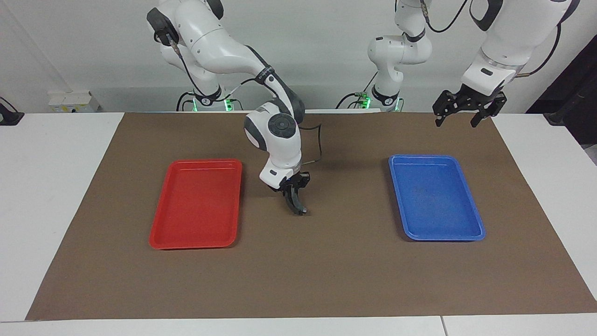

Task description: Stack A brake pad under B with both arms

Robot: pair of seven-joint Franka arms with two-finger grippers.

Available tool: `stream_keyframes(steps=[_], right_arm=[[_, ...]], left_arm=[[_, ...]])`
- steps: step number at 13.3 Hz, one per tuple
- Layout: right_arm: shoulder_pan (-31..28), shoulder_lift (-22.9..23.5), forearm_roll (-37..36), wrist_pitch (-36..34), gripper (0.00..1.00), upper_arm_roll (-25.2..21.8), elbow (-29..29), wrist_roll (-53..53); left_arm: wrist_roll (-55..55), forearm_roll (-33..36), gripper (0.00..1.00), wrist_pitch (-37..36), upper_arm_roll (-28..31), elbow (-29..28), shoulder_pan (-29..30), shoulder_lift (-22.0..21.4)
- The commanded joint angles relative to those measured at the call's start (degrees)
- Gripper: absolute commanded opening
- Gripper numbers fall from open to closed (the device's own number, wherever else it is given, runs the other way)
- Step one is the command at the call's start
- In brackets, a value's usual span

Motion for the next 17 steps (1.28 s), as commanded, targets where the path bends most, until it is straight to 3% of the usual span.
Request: stream_keyframes(steps=[1,10,17], right_arm=[[-1.0,-0.49,-0.7,0.09,0.0,0.67,-0.36,-1.23],[-1.36,-0.4,-0.7,3.16,0.02,0.67,-2.91,-1.14],[-1.36,-0.67,-0.7,1.77,0.2,0.67,-3.18,-1.14]], left_arm=[[-0.25,-0.63,1.0,1.14,0.61,-2.56,0.03,-0.72],[1.07,-0.63,1.0,1.31,0.79,-3.8,0.03,-0.9],[1.07,-0.72,1.0,1.4,0.79,-3.8,0.03,-0.9]])
